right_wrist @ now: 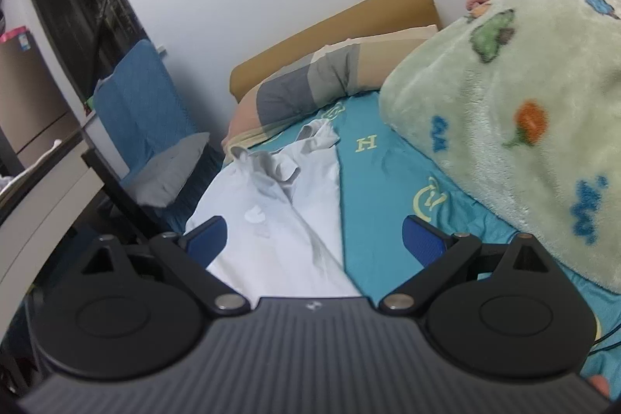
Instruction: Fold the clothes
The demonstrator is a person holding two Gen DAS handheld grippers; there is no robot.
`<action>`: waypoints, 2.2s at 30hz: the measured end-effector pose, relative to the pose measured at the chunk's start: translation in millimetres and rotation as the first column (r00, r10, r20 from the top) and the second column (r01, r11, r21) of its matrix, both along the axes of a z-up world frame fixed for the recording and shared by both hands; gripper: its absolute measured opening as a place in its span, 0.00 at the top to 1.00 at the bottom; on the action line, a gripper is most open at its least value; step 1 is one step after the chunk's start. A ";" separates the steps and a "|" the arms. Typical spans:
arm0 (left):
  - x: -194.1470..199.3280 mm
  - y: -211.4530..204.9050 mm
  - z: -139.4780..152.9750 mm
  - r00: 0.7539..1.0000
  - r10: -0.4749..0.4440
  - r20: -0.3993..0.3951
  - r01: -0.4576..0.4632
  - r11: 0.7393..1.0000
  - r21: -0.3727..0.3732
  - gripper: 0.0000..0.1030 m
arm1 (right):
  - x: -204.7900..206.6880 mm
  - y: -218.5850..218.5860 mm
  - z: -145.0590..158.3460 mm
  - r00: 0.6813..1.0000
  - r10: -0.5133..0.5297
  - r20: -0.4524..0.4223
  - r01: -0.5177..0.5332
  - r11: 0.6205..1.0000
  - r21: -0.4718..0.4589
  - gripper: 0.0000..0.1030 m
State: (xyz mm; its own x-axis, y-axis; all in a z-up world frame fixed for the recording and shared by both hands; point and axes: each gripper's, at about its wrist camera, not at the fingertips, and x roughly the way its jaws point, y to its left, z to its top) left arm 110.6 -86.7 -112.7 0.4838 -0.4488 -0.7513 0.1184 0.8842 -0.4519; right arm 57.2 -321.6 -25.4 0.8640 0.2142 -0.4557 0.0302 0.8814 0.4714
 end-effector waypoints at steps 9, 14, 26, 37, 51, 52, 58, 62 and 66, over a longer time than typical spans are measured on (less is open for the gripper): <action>-4.2 -38.7 -46.4 0.983 -0.142 -0.119 0.131 0.987 -0.094 0.61 | 22.3 -30.1 -32.8 0.995 0.000 -0.096 0.015 0.987 0.162 0.04; 3.4 -41.4 -53.5 0.984 -0.132 -0.118 0.117 0.985 -0.125 0.89 | 32.9 -36.5 -42.8 0.993 -0.007 -0.122 0.034 0.975 0.220 0.04; -28.7 20.0 4.9 0.986 -0.045 -0.163 0.010 0.977 -0.215 0.99 | 33.7 -43.7 -47.4 0.989 -0.042 -0.143 0.075 0.968 0.238 0.04; -34.6 70.8 13.4 0.956 0.074 -0.283 -0.058 0.996 0.064 0.99 | 38.5 -30.1 -51.4 0.986 -0.011 -0.167 0.041 0.984 0.175 0.04; -6.5 61.8 -16.8 0.959 0.003 -0.284 -0.016 0.999 -0.043 0.52 | 41.0 -13.4 -53.0 0.984 0.045 -0.174 -0.024 0.992 0.122 0.04; -3.3 60.1 -20.4 0.956 0.014 -0.294 -0.022 0.999 -0.026 0.51 | 41.1 -12.7 -53.2 0.983 0.048 -0.175 -0.027 0.993 0.119 0.04; 7.0 59.4 -47.0 0.931 0.018 -0.365 -0.013 1.000 0.017 0.52 | 41.2 -13.1 -55.1 0.982 0.053 -0.183 -0.031 0.992 0.123 0.04; 0.1 55.5 -43.2 0.897 -0.046 -0.439 0.054 0.999 0.007 0.94 | 38.8 -12.9 -54.7 0.982 0.057 -0.182 -0.034 0.991 0.127 0.04; -4.2 57.2 -27.6 0.880 -0.056 -0.472 0.088 0.995 0.047 0.98 | 37.5 -12.1 -53.8 0.981 0.061 -0.182 -0.038 0.992 0.124 0.04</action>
State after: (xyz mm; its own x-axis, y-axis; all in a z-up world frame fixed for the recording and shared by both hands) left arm 106.4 -29.5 -140.3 0.0352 -0.4108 -0.9111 -0.0287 0.9108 -0.4118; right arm 94.6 -333.7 -79.1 0.7539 0.3172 -0.5754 0.0845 0.8217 0.5636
